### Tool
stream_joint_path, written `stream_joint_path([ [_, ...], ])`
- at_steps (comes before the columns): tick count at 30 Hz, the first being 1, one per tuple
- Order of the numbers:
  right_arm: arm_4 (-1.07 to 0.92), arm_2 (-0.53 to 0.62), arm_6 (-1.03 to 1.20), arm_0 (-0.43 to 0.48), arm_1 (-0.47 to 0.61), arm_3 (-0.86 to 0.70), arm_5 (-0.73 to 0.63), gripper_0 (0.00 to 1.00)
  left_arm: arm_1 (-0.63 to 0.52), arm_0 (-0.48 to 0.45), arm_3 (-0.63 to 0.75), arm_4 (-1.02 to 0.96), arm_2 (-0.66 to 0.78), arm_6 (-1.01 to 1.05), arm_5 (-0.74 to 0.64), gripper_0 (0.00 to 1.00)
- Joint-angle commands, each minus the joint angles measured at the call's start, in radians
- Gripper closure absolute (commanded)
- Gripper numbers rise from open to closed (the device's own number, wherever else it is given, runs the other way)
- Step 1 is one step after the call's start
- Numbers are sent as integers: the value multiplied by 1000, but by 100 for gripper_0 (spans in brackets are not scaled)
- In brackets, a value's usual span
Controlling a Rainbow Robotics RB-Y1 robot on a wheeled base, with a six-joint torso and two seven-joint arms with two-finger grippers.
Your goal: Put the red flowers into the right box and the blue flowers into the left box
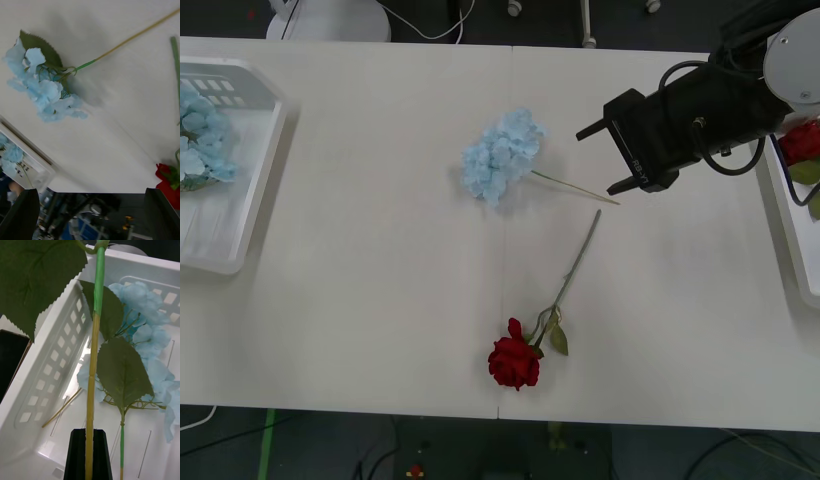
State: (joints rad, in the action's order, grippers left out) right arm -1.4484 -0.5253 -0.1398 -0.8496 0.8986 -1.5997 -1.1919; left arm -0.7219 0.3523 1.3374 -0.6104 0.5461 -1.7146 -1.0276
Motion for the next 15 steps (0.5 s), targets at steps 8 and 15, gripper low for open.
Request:
stream_joint_path([
  [8,171,4,1080,-48,56,-158,-164,20,-36,36,9,120,-104,188,-49,99],
  [15,215,4,1465,-39,62,-276,-288,15,-36,36,9,121,-107,194,-49,28],
])
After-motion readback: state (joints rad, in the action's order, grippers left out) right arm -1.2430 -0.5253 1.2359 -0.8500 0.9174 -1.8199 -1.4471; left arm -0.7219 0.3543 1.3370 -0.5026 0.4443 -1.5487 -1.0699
